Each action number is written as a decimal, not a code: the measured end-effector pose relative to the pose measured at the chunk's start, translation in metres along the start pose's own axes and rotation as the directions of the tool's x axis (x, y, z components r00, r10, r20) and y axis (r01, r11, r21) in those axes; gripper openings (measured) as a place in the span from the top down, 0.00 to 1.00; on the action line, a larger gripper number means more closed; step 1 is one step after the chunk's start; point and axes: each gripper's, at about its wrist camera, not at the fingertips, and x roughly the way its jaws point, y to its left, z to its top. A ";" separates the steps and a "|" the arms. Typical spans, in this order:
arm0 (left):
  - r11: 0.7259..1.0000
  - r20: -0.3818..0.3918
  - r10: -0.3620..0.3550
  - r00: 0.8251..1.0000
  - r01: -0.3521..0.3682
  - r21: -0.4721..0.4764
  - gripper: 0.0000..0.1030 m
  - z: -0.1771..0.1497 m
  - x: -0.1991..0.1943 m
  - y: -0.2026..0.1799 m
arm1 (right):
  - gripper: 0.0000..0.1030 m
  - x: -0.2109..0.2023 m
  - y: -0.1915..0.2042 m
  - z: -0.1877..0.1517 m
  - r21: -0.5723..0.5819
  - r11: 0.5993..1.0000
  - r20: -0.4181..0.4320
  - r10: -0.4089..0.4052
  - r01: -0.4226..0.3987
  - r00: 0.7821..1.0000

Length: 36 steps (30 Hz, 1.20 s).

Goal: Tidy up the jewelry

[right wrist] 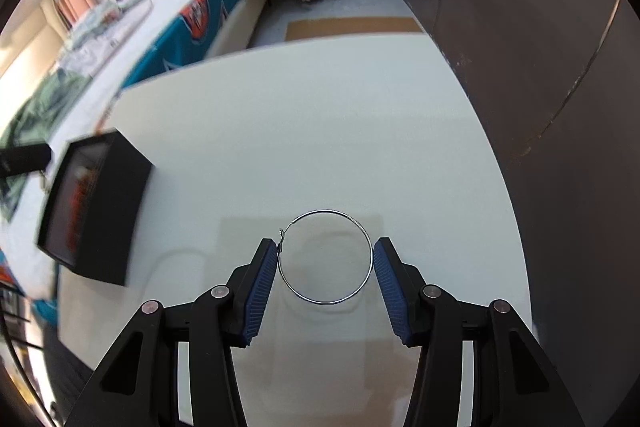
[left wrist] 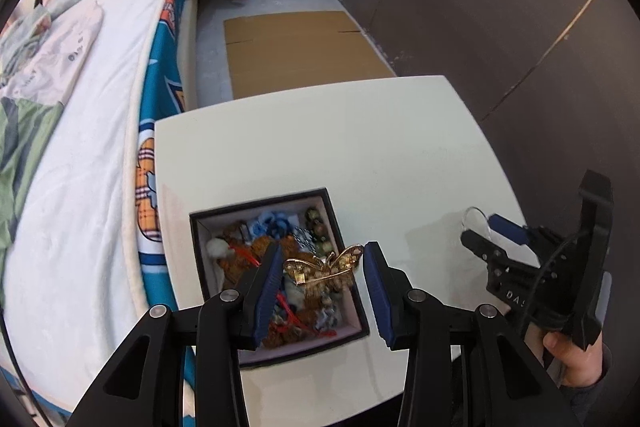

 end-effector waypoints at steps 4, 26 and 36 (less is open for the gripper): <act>1.000 0.002 -0.028 1.000 0.028 -0.008 0.42 -0.009 -0.009 0.005 | 0.51 -0.013 0.006 0.002 0.035 0.996 0.042 0.083 -0.084 0.996; 0.980 0.229 -0.028 0.973 0.072 -0.184 0.24 -0.055 -0.093 0.074 | 0.50 -0.075 0.125 0.050 -0.083 0.924 0.129 0.381 -0.373 0.915; 0.978 0.312 -0.024 0.950 0.087 -0.192 0.14 -0.080 -0.127 0.081 | 0.16 -0.102 0.131 0.039 -0.047 0.928 0.158 0.373 -0.370 0.914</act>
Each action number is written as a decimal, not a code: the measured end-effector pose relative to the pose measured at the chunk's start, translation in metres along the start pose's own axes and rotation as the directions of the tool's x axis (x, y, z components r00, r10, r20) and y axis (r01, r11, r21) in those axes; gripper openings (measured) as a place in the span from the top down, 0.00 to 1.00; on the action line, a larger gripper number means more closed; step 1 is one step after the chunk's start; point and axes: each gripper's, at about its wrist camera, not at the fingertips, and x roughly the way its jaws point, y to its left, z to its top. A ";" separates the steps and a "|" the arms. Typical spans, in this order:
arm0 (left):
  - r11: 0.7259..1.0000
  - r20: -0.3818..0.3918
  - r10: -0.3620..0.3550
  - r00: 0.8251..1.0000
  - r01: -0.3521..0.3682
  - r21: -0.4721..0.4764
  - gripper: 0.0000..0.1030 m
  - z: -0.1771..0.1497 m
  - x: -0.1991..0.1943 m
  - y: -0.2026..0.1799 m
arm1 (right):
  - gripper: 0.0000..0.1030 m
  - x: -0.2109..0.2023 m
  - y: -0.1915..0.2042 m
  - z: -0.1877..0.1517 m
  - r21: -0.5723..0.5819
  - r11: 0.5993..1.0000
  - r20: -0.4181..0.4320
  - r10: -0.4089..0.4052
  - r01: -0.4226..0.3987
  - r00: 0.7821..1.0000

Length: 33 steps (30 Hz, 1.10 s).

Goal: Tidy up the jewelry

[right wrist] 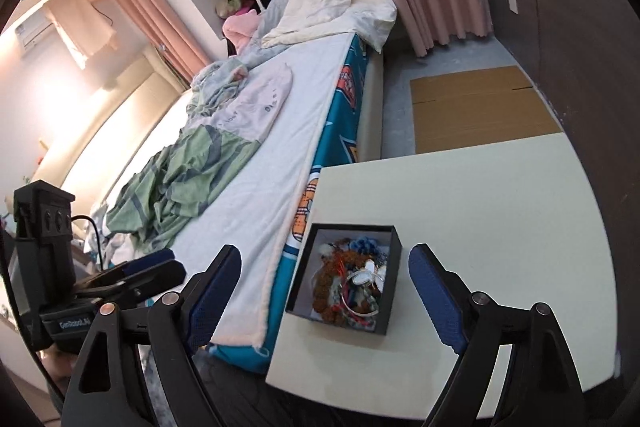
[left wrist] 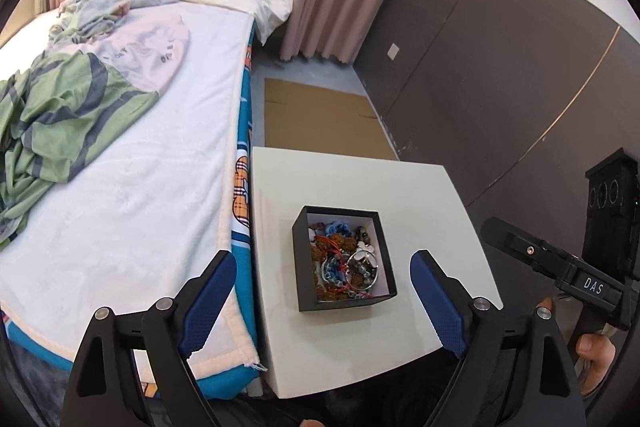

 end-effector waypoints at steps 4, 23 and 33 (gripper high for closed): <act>1.000 0.036 -0.011 0.999 0.011 0.016 0.12 -0.006 -0.014 -0.008 | 0.16 -0.022 -0.002 -0.006 0.002 1.000 0.018 -0.013 0.013 1.000; 0.986 0.266 0.023 0.964 -0.066 0.154 0.00 -0.056 -0.089 -0.076 | 0.00 -0.130 -0.002 -0.058 -0.019 0.995 0.136 -0.092 0.095 0.986; 0.979 0.337 0.038 0.941 -0.103 0.177 0.00 -0.098 -0.118 -0.092 | 0.00 -0.161 -0.002 -0.096 -0.056 0.991 0.199 -0.111 0.125 0.974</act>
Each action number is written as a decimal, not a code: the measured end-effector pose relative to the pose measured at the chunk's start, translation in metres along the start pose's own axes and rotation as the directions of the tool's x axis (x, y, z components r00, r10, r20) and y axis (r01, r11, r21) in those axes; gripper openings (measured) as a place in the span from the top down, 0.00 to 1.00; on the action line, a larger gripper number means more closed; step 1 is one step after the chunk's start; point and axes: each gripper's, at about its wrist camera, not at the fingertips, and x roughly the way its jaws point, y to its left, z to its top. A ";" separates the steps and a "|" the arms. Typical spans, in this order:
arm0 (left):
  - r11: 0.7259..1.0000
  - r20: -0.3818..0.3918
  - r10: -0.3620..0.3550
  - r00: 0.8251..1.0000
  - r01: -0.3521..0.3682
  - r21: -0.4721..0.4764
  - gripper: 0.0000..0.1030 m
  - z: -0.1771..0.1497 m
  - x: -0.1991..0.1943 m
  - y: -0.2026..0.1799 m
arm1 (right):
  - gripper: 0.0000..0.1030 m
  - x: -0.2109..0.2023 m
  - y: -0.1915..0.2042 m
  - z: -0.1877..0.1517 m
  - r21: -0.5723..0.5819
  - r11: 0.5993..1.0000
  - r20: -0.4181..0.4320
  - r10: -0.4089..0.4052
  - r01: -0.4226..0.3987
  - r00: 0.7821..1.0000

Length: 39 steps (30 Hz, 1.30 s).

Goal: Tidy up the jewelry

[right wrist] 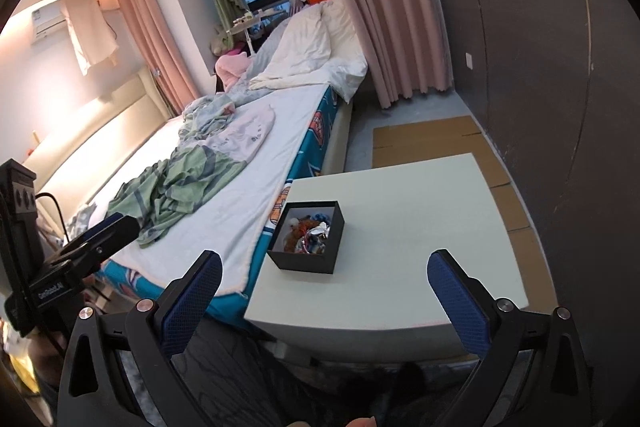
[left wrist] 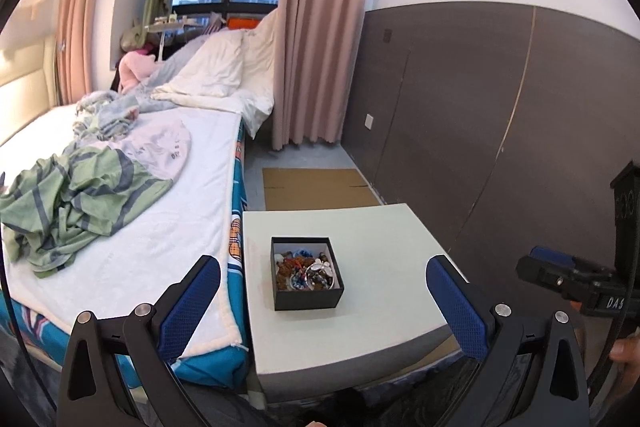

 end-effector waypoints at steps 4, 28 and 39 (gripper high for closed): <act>1.000 0.020 0.013 1.000 -0.014 0.023 0.00 -0.014 -0.012 -0.008 | 0.00 -0.013 0.002 -0.016 -0.031 0.999 0.023 -0.012 0.013 1.000; 0.997 0.065 0.045 0.997 -0.048 0.053 0.00 -0.051 -0.039 -0.021 | 0.00 -0.046 0.006 -0.063 -0.100 0.994 0.080 -0.037 0.045 0.996; 0.998 0.069 0.043 0.997 -0.046 0.052 0.00 -0.052 -0.040 -0.020 | 0.00 -0.047 0.009 -0.061 -0.103 0.994 0.082 -0.032 0.040 0.996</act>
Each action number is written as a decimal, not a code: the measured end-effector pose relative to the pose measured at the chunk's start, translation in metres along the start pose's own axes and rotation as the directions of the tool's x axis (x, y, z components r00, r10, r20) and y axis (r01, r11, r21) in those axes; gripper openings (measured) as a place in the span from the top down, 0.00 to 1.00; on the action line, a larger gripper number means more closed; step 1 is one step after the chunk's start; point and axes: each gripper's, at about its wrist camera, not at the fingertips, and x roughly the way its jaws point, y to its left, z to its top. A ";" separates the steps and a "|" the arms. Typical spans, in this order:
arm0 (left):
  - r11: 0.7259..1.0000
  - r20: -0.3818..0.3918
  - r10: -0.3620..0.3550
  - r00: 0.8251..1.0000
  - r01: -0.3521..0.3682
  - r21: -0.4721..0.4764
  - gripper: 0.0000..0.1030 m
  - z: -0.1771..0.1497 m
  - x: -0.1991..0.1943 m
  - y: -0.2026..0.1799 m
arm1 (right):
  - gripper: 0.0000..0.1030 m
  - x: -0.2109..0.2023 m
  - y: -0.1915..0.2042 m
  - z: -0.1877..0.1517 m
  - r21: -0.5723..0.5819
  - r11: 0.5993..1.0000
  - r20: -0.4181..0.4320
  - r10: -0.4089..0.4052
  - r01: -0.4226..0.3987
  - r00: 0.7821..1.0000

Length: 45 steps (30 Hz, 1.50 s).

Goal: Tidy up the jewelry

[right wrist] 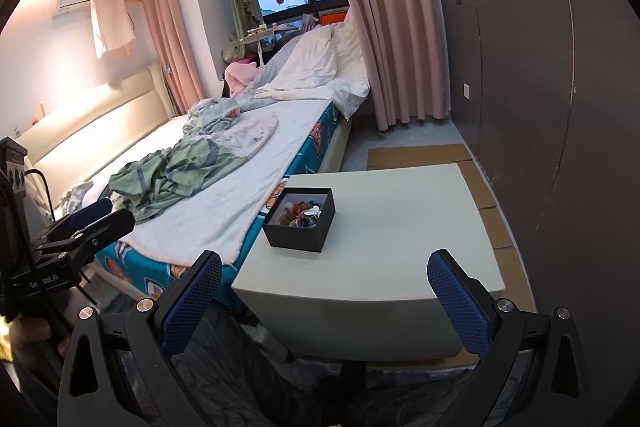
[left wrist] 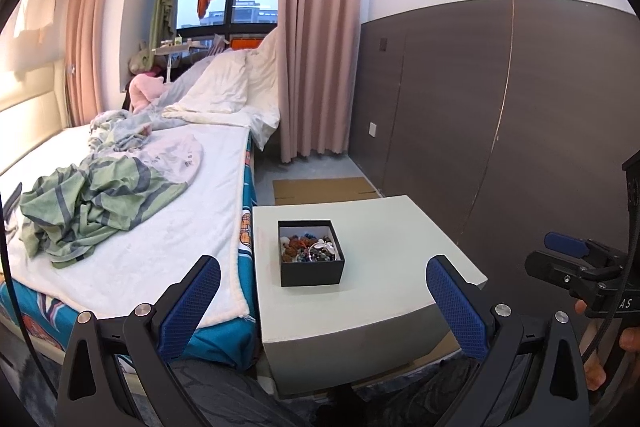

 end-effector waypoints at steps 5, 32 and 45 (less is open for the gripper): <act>1.000 -0.004 -0.004 1.000 0.004 -0.008 0.00 -0.001 0.001 0.000 | 0.00 0.000 0.000 0.000 -0.001 1.000 0.000 0.000 0.000 1.000; 1.000 -0.003 0.006 1.000 -0.006 -0.031 0.00 -0.005 -0.002 0.003 | 0.00 -0.001 0.004 -0.004 -0.011 1.000 -0.010 0.006 -0.006 1.000; 1.000 -0.008 0.019 1.000 -0.019 -0.021 0.00 -0.010 -0.001 0.004 | 0.00 0.002 0.001 -0.006 -0.008 1.000 -0.017 0.005 -0.005 1.000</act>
